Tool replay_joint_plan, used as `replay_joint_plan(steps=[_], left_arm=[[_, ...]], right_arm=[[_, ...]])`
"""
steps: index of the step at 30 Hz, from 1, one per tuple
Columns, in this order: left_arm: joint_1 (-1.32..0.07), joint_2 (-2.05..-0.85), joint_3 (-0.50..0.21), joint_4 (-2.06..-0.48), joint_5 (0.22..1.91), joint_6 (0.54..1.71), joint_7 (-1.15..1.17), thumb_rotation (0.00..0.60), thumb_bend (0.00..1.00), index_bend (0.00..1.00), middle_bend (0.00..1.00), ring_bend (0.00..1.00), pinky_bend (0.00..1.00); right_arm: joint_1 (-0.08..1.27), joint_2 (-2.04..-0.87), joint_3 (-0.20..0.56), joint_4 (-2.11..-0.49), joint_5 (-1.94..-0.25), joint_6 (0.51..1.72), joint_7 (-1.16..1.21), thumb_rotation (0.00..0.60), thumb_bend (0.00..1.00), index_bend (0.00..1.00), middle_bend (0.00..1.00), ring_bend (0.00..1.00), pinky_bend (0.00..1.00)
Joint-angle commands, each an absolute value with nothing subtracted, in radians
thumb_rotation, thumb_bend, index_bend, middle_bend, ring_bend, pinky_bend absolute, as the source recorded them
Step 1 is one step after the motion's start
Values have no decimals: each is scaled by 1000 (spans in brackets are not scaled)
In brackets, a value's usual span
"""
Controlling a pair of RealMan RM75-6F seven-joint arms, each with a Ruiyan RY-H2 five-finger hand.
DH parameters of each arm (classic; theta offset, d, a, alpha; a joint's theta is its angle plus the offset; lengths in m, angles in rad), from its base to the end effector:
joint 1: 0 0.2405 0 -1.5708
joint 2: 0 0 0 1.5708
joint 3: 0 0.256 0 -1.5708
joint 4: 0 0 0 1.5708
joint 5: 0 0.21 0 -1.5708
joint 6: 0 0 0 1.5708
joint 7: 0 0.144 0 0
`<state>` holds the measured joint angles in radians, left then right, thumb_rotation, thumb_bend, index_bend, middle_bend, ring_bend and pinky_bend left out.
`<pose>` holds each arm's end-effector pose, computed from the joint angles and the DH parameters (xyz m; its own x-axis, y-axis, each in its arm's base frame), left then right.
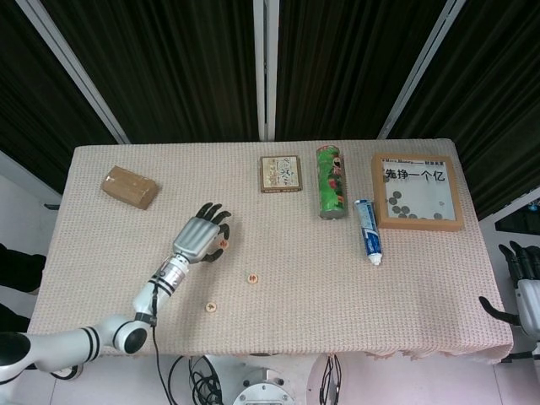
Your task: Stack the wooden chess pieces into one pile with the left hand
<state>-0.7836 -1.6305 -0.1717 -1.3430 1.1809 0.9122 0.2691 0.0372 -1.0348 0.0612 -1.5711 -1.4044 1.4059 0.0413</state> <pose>-0.1404 0.3541 -0.0394 0.4621 0.2612 0.8475 0.8400 -0.4353 -0.3238 -0.3490 -0.1672 0.1901 0.4518 -0.0776 0.8887 -0.8782 0.1368 0.4584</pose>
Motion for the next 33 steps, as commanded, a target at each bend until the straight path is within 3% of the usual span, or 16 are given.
replay_joint_plan(steps=[1,33], left_arm=[[-770,-1604,-164,-1361,1157,911,290,600,352,503,142,0,0],[-744,-1613,-142,-1308,1147,904,251,600,352,480,141,0,0]], right_arm=[[37,-1035,61,-1573,-1405,1407,40,508,174,0,0,0,0],[34,-1032,58,-1585,-1404,1410,19,521,176,0,0,0,0]])
